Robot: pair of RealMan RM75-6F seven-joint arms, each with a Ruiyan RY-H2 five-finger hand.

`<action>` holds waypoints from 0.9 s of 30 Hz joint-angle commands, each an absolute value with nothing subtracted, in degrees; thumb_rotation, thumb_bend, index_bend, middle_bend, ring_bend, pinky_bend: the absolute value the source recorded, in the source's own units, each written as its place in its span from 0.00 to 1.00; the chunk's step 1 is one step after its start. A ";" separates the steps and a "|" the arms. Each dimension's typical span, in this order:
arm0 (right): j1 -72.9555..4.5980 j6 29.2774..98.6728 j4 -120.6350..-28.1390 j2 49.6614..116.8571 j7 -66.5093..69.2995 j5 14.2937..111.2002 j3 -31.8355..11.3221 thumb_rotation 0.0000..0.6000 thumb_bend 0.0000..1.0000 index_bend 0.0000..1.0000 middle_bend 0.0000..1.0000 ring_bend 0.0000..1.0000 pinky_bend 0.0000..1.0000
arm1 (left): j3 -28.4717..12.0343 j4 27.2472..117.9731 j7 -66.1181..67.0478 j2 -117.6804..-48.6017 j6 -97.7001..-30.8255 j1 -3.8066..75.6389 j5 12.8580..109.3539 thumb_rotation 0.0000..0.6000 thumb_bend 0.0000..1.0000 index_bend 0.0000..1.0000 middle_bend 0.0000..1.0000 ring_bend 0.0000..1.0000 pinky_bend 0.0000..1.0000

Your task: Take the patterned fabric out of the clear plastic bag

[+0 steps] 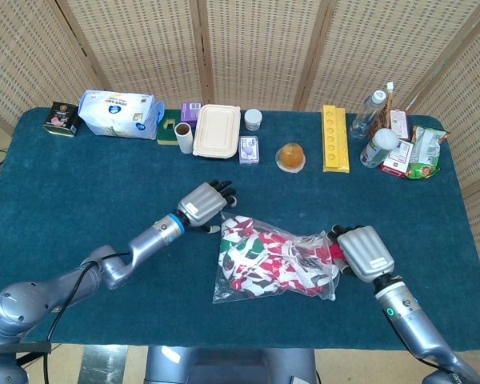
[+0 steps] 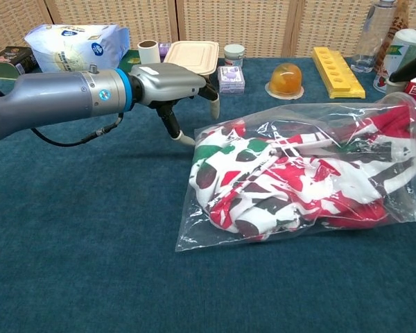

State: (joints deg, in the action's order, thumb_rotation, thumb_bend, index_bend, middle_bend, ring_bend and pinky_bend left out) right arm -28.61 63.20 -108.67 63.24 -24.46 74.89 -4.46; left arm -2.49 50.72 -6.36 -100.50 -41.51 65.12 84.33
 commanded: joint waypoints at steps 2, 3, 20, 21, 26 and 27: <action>-28.53 63.15 -108.54 63.08 -24.31 74.82 -4.38 1.00 0.48 0.62 0.42 0.56 0.54 | -3.15 49.02 -6.00 -101.86 -39.48 66.62 84.30 0.98 0.26 0.33 0.19 0.08 0.19; -28.50 63.10 -108.56 63.04 -24.23 74.81 -4.32 1.00 0.48 0.62 0.42 0.56 0.54 | -3.32 48.70 -5.81 -102.17 -38.95 66.95 84.23 0.96 0.28 0.34 0.19 0.08 0.19; -28.14 63.30 -108.50 62.45 -23.52 74.54 -4.30 1.00 0.48 0.63 0.42 0.56 0.54 | -2.85 48.36 -4.47 -102.11 -34.82 67.89 84.31 0.98 0.48 0.46 0.19 0.08 0.18; -28.12 63.34 -108.49 62.45 -23.54 74.54 -4.30 1.00 0.48 0.63 0.43 0.56 0.54 | -2.82 48.45 -4.53 -102.02 -34.86 67.84 84.35 0.99 0.50 0.48 0.19 0.08 0.18; -27.93 63.64 -108.71 62.24 -23.15 74.70 -4.35 1.00 0.48 0.63 0.43 0.56 0.54 | -2.32 49.56 -4.81 -100.74 -35.81 66.89 84.77 1.00 0.53 0.55 0.19 0.08 0.18; -27.88 63.65 -108.79 62.16 -22.96 74.78 -4.32 1.00 0.48 0.63 0.43 0.56 0.54 | -2.26 49.81 -4.87 -100.52 -35.91 66.65 84.73 1.00 0.54 0.57 0.19 0.08 0.18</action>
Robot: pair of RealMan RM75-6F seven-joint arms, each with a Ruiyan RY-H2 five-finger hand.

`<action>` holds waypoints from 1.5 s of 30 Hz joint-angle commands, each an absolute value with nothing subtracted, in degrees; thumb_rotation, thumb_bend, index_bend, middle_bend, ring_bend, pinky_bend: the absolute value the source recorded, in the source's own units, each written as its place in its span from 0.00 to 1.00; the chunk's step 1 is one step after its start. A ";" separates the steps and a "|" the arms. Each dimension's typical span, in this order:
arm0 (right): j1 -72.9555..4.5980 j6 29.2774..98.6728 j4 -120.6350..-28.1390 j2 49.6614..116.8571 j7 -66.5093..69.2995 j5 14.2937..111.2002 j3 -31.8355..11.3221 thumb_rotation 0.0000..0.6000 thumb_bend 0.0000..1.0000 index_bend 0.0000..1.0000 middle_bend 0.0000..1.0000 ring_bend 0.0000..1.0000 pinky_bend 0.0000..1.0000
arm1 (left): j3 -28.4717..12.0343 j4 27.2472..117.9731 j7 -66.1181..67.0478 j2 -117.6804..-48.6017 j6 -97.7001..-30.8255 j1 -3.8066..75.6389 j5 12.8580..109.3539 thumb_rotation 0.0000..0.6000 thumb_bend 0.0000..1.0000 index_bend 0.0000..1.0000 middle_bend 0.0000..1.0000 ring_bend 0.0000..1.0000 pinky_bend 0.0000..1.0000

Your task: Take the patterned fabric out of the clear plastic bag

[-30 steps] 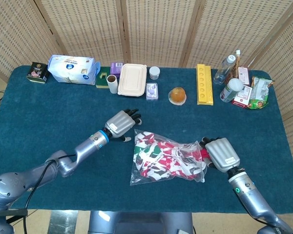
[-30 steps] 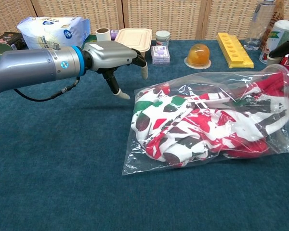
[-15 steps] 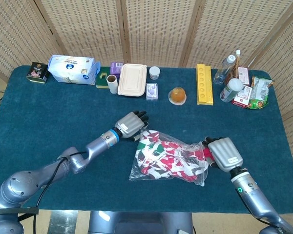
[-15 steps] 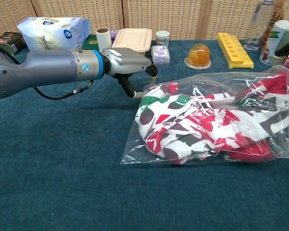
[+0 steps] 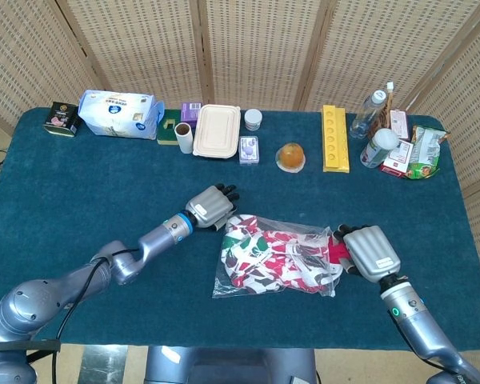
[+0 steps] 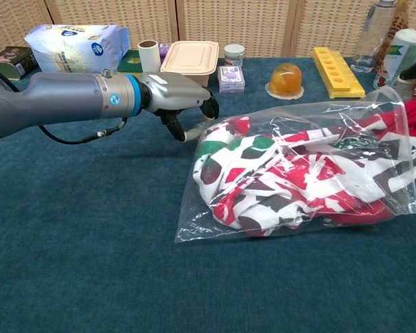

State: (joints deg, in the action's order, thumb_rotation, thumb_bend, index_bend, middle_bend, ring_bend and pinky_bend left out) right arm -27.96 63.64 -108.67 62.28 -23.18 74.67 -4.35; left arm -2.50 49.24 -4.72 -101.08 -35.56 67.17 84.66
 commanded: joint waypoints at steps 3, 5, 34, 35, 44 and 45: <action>-27.78 63.66 -108.97 62.03 -22.80 74.89 -4.22 1.00 0.48 0.63 0.43 0.56 0.54 | -2.42 50.18 -5.28 -100.40 -35.83 66.12 84.22 1.00 0.54 0.61 0.19 0.08 0.18; -27.74 63.70 -109.06 61.99 -22.84 74.92 -4.20 1.00 0.48 0.63 0.43 0.56 0.54 | -2.48 50.09 -5.29 -100.53 -35.91 65.91 84.10 1.00 0.54 0.62 0.19 0.08 0.18; -26.32 65.33 -108.60 61.21 -20.68 76.01 -4.19 1.00 0.48 0.64 0.44 0.57 0.54 | -0.44 55.25 -9.13 -93.86 -44.04 58.84 86.22 1.00 0.51 0.75 0.24 0.13 0.24; -26.19 65.52 -108.57 61.11 -20.63 76.05 -4.19 1.00 0.48 0.64 0.44 0.57 0.54 | -0.38 55.79 -9.23 -93.19 -44.63 58.36 86.23 1.00 0.51 0.75 0.24 0.13 0.24; -24.36 68.58 -108.04 59.53 -19.84 76.05 -4.78 1.00 0.48 0.64 0.44 0.57 0.54 | 1.05 62.93 -9.04 -83.70 -51.28 52.38 86.40 1.00 0.51 0.75 0.24 0.13 0.24; -24.13 68.92 -107.93 59.30 -19.63 75.97 -4.88 1.00 0.47 0.64 0.44 0.57 0.54 | 1.17 63.80 -8.95 -82.51 -51.97 51.62 86.23 1.00 0.51 0.75 0.24 0.13 0.24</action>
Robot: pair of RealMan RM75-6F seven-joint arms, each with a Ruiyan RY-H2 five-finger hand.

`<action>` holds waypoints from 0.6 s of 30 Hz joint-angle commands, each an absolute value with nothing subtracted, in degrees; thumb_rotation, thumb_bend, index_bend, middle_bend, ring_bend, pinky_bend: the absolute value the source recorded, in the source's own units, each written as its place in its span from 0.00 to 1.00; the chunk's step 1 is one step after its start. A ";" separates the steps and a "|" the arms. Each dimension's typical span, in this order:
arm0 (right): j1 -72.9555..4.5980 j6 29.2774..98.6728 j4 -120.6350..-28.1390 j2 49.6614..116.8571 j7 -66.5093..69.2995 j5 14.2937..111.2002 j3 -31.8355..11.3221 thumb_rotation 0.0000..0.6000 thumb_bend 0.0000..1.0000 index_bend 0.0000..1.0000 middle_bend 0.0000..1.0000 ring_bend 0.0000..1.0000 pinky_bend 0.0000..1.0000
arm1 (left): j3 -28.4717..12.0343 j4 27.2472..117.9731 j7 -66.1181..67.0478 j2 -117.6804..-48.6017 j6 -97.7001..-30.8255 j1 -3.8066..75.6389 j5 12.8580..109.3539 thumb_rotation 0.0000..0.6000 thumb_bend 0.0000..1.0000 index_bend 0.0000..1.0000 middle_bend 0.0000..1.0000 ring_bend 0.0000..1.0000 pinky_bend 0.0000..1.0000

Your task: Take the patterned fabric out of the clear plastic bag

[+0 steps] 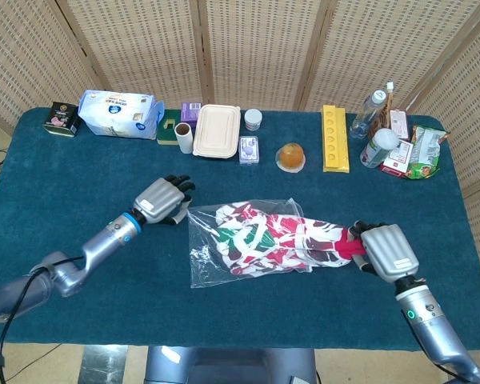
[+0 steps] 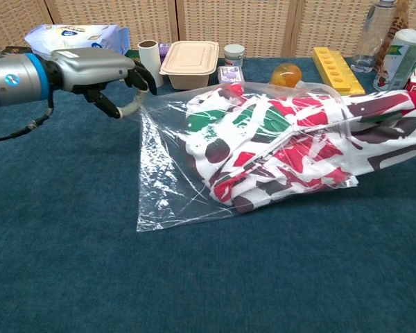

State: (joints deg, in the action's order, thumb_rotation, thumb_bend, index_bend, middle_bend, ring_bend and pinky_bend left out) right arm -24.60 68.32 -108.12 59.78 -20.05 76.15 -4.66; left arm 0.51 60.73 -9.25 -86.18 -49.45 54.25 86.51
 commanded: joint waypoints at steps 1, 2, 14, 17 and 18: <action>-24.03 69.03 -107.88 59.19 -19.54 76.00 -4.90 1.00 0.48 0.64 0.44 0.57 0.54 | 1.22 64.34 -8.83 -81.92 -52.25 51.29 86.20 1.00 0.51 0.75 0.24 0.13 0.24; -23.83 69.29 -107.78 58.94 -19.33 75.92 -4.98 1.00 0.48 0.64 0.44 0.58 0.54 | 1.26 65.02 -8.66 -80.89 -52.81 50.60 85.94 1.00 0.51 0.75 0.24 0.13 0.24; -20.61 72.64 -106.42 54.83 -16.43 74.58 -5.76 1.00 0.48 0.64 0.44 0.57 0.54 | 1.26 69.40 -6.84 -69.85 -57.83 42.01 81.21 1.00 0.51 0.75 0.24 0.13 0.24; -19.71 73.07 -105.85 54.05 -15.64 74.21 -5.62 1.00 0.48 0.64 0.44 0.57 0.54 | 0.98 68.78 -6.58 -68.52 -58.12 40.45 80.04 1.00 0.51 0.75 0.24 0.13 0.24; -19.48 73.17 -105.64 53.94 -15.44 74.05 -5.61 1.00 0.48 0.64 0.44 0.57 0.54 | 0.83 68.52 -6.68 -68.34 -58.02 40.13 79.68 1.00 0.51 0.75 0.24 0.13 0.24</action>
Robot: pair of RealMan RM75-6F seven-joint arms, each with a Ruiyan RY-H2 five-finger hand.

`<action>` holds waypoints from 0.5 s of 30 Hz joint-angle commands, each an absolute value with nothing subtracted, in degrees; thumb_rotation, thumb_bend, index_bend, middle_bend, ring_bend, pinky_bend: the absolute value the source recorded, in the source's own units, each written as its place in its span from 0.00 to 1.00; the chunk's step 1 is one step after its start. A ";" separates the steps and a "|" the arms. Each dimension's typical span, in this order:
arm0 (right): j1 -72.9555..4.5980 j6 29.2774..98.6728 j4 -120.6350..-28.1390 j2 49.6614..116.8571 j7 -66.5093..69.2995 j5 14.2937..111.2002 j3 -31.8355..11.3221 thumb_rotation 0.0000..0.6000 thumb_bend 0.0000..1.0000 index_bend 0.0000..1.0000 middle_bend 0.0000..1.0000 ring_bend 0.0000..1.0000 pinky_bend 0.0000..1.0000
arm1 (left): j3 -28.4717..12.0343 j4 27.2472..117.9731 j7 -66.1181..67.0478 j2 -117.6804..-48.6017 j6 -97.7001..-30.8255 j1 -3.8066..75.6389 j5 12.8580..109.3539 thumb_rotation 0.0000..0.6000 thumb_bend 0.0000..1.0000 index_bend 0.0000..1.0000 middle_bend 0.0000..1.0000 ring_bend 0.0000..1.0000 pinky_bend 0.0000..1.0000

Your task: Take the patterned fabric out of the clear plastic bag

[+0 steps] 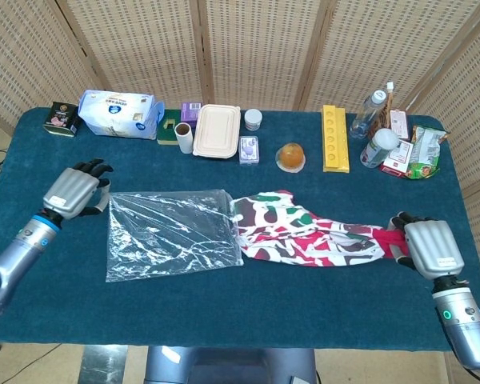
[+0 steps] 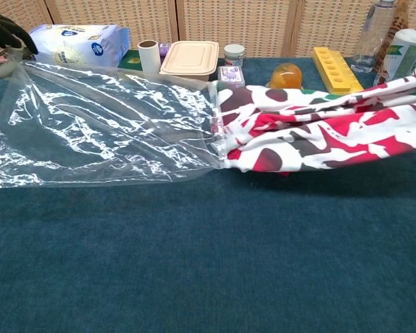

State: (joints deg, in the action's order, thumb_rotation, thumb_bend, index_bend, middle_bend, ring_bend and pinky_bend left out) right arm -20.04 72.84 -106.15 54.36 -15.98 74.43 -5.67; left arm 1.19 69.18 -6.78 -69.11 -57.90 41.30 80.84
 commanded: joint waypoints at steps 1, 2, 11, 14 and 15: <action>-19.24 73.24 -105.51 53.85 -15.06 73.96 -5.59 1.00 0.48 0.64 0.44 0.57 0.54 | 0.64 68.17 -6.78 -68.25 -57.98 39.82 79.36 1.00 0.51 0.75 0.24 0.13 0.24; -18.97 73.40 -105.31 53.70 -14.57 73.88 -5.63 1.00 0.48 0.64 0.44 0.57 0.54 | 0.42 67.59 -6.81 -68.21 -57.87 39.45 78.97 1.00 0.51 0.75 0.24 0.13 0.24; -17.79 73.25 -105.35 53.10 -13.35 76.15 -4.55 1.00 0.42 0.49 0.36 0.51 0.52 | -0.90 67.00 -9.84 -69.33 -53.79 38.79 77.04 1.00 0.30 0.54 0.23 0.11 0.21; -17.59 72.05 -105.76 52.80 -13.47 77.48 -3.38 1.00 0.32 0.26 0.24 0.40 0.47 | -0.31 71.59 -8.38 -67.75 -49.30 39.57 76.16 1.00 0.09 0.18 0.14 0.02 0.11; -17.42 72.15 -105.83 52.76 -13.33 77.96 -3.18 1.00 0.27 0.20 0.20 0.37 0.44 | -0.11 73.24 -7.60 -66.91 -48.02 39.84 75.83 1.00 0.06 0.09 0.11 0.00 0.09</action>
State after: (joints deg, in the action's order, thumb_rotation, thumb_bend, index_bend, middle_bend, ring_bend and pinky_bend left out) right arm -17.67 72.39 -105.61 52.91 -13.45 77.21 -3.71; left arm -0.55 69.43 -9.01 -68.52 -51.32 39.15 76.74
